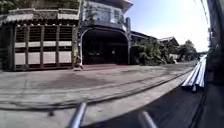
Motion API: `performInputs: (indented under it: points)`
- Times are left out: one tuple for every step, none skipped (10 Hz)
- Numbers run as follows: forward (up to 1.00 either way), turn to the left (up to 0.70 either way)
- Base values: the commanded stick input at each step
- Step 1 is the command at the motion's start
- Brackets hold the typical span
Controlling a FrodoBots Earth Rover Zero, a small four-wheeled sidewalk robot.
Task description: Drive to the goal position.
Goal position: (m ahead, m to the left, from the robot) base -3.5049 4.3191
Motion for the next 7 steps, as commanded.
performInputs:
  points:
    - [0.0,0.0]
    - [0.0,0.0]
    - [0.0,0.0]
    - [0.0,0.0]
    - [0.0,0.0]
    - [0.0,0.0]
    - [0.36,0.0]
